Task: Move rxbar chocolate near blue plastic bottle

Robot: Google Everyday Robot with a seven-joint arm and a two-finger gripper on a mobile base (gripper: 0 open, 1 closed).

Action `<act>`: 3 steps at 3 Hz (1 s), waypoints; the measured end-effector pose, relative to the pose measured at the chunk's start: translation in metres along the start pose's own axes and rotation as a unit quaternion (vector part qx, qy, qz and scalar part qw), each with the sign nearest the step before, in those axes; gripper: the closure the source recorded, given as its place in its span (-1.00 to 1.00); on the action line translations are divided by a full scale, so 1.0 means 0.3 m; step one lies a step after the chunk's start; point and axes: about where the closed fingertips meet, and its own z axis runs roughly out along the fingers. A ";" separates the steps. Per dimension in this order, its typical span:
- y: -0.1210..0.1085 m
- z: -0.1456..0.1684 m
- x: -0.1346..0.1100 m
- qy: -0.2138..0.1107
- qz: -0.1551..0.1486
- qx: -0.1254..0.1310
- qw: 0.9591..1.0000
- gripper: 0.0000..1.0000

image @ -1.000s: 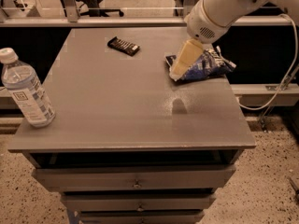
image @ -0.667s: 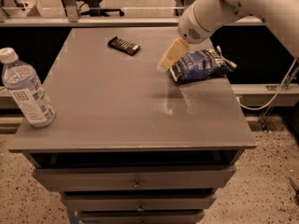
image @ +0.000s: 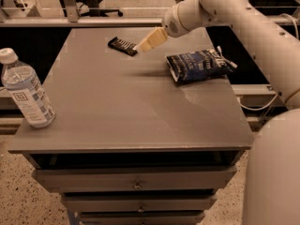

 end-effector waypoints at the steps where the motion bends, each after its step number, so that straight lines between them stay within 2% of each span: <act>1: -0.033 0.121 -0.064 -0.027 0.026 -0.004 0.999 -1.00; 3: -0.051 0.402 -0.062 -0.030 0.069 -0.014 0.997 -1.00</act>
Offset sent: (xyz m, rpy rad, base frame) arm 0.0846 0.0757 -0.0333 0.1597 0.0742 -0.0509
